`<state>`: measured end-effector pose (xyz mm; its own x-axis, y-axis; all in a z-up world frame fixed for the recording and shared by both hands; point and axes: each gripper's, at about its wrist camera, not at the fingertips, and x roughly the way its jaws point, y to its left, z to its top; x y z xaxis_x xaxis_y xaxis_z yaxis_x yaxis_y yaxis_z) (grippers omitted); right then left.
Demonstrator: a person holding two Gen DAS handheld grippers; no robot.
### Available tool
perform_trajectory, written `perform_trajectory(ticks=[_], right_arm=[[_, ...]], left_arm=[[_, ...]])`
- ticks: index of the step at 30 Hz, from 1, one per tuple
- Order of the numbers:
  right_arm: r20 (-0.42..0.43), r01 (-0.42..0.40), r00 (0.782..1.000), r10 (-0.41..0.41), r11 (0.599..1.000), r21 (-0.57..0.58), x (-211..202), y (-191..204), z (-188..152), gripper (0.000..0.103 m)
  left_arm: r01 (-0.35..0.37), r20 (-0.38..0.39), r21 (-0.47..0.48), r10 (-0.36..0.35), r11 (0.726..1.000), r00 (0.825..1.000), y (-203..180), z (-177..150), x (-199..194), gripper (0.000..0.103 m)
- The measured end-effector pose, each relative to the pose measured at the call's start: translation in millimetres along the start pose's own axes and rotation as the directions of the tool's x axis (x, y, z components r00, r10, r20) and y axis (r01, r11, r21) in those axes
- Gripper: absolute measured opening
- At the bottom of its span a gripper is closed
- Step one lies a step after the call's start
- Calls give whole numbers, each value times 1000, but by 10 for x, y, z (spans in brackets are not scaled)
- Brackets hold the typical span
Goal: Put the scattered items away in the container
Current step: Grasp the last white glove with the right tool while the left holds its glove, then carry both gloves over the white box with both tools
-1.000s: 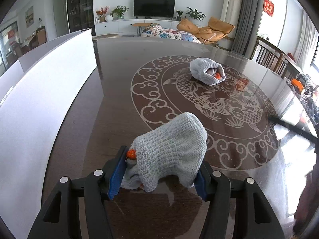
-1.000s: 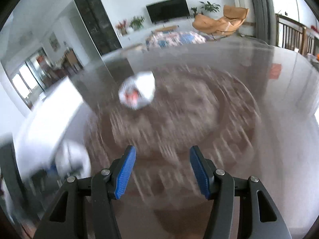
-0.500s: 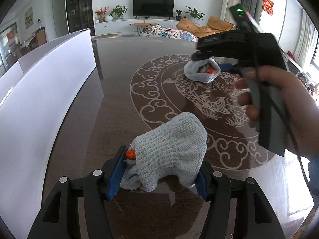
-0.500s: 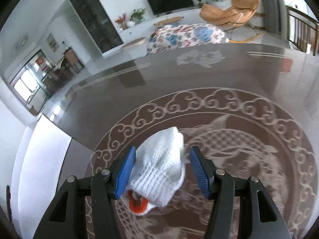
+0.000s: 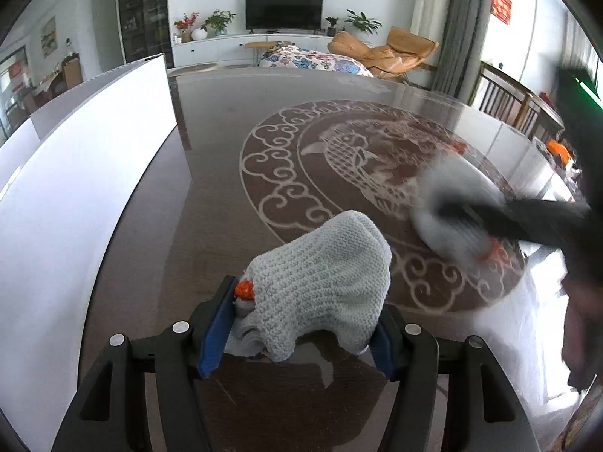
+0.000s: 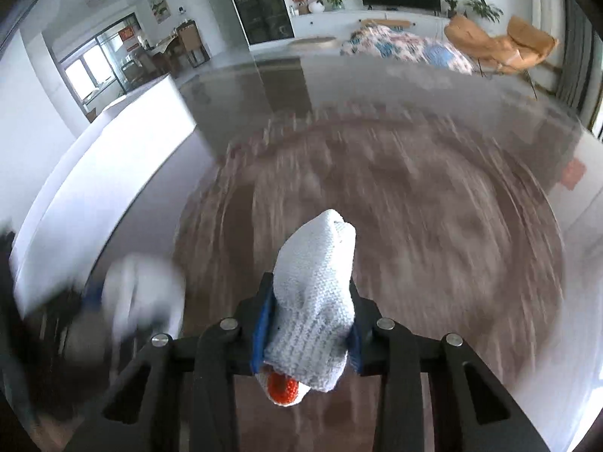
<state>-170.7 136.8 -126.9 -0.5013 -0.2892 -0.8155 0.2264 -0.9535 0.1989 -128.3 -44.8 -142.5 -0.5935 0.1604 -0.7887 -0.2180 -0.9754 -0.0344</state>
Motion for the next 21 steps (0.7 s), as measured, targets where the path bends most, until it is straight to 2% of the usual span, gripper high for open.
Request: perform_trajectory(ticks=[4,6,8,9,10,11,13,16,21], right_arm=[[1,8,1000,-8,998,65,-518,-122,-772,34],[24,16,1000,-19,993,117,-692,-180,-1063,38],[51,30,998,-39,987,159,-792,-226,-1263,53],[69,26,997,-39,984,174,-815,-245,-1315,56],[87,21,995,-38,982,188,-836,-263,-1363,57],[94,19,995,-38,982,190,-846,-259,-1368,58],[99,19,994,-37,984,178,-857,-236,-1368,60],[99,35,994,-48,991,126,-855,-165,-1368,62],[108,111,987,-122,988,107,-804,-56,-1366,63]], left_arm=[[15,-10,51,-14,999,1000,-195,-247,-179,62],[16,-12,80,-15,997,1000,-312,-387,-278,62],[26,-18,101,-24,995,1000,-410,-486,-357,63],[26,-20,103,-24,994,1000,-443,-511,-379,64],[31,-28,99,-28,995,999,-454,-519,-372,71],[38,-36,95,-35,995,999,-462,-524,-361,84],[49,-60,95,-43,994,997,-478,-530,-316,99],[30,-61,103,-24,994,998,-521,-540,-292,101],[43,-59,102,-37,994,998,-511,-518,-258,101]])
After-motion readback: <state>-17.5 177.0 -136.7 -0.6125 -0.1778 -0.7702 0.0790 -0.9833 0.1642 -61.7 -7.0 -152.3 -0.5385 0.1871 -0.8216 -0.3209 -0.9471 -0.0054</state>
